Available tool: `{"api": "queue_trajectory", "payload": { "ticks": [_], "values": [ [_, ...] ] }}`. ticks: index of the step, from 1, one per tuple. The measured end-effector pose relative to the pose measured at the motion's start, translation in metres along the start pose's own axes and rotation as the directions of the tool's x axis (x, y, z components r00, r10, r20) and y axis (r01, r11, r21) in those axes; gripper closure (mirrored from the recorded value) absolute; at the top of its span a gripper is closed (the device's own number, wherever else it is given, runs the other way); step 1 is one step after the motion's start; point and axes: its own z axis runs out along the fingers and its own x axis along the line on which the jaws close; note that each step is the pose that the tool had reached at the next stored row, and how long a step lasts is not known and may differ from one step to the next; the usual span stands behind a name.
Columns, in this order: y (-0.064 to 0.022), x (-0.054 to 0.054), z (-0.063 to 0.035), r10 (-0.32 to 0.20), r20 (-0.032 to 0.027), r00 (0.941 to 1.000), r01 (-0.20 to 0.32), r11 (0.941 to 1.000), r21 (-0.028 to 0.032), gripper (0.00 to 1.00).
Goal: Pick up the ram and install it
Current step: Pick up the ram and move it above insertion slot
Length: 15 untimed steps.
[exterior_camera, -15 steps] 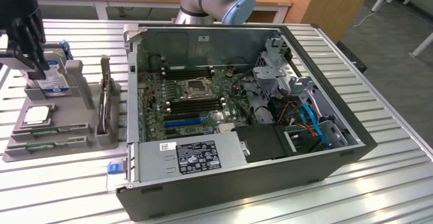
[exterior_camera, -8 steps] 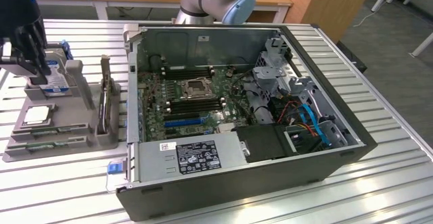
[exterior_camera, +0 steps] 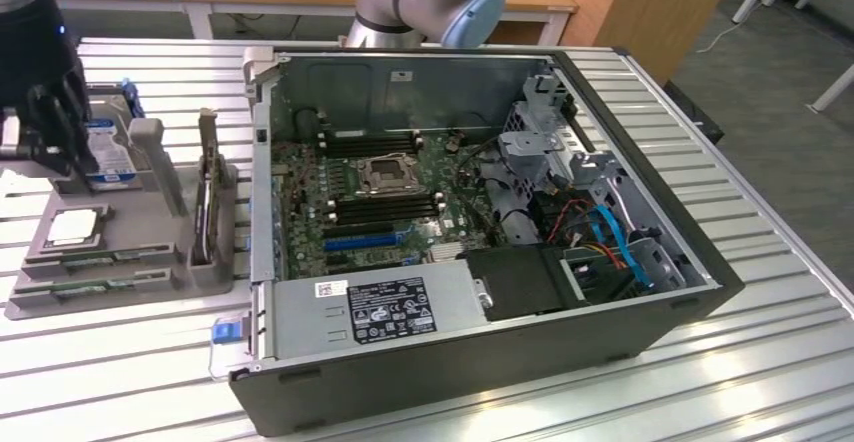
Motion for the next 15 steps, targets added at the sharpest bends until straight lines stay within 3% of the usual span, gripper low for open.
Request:
{"api": "queue_trajectory", "payload": {
  "ticks": [9, 15],
  "values": [
    [0.0046, 0.033, 0.0171, 0.0, 0.0, 1.0, 0.0, 1.0, -0.0001, 0.68],
    [0.0082, 0.036, 0.0283, 0.0, 0.0, 1.0, 0.0, 1.0, -0.0001, 0.68]
  ]
}}
